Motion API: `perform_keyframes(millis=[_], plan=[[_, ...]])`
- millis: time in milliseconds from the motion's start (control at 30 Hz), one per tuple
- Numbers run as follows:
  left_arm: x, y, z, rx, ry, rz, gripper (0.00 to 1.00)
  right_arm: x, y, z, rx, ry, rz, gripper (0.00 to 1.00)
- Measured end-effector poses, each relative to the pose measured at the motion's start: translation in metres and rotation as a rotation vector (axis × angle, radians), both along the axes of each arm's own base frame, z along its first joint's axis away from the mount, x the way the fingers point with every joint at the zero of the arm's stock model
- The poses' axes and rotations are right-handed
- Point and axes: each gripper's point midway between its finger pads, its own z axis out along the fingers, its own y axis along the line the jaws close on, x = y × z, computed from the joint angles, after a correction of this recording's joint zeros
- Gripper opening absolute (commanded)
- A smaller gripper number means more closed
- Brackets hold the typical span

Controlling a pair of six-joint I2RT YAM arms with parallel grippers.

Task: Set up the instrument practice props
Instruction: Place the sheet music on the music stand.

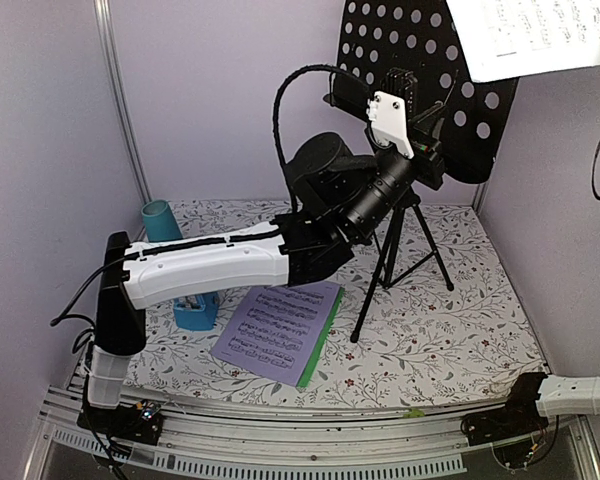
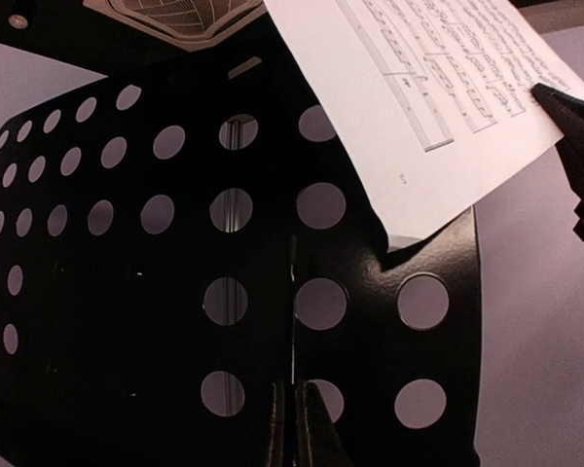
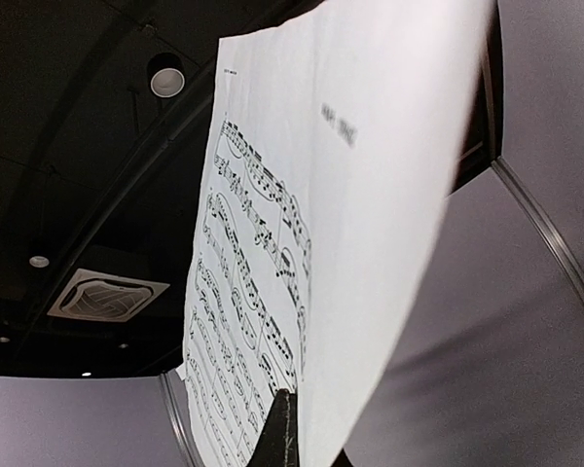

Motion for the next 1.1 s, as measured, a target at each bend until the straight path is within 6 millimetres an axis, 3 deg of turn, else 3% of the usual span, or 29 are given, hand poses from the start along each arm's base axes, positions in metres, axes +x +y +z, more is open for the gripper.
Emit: perform_keyframes(millis=[500,633,933,1100], plan=[[0.001,-0.003,-0.001,-0.007,-0.006,0.001,0.0,0.023,0.03,0.008,-0.051,-0.096,-0.153,0.0],[0.001,-0.003,-0.001,-0.005,-0.009,0.004,0.0,0.023,0.048,0.004,-0.102,-0.125,-0.185,0.0],[0.001,-0.003,-0.001,0.0,-0.012,0.007,0.0,0.027,0.11,-0.018,-0.289,-0.184,-0.299,0.0],[0.001,-0.003,-0.001,0.0,-0.012,0.007,0.0,0.032,0.121,-0.023,-0.367,-0.183,-0.362,0.0]])
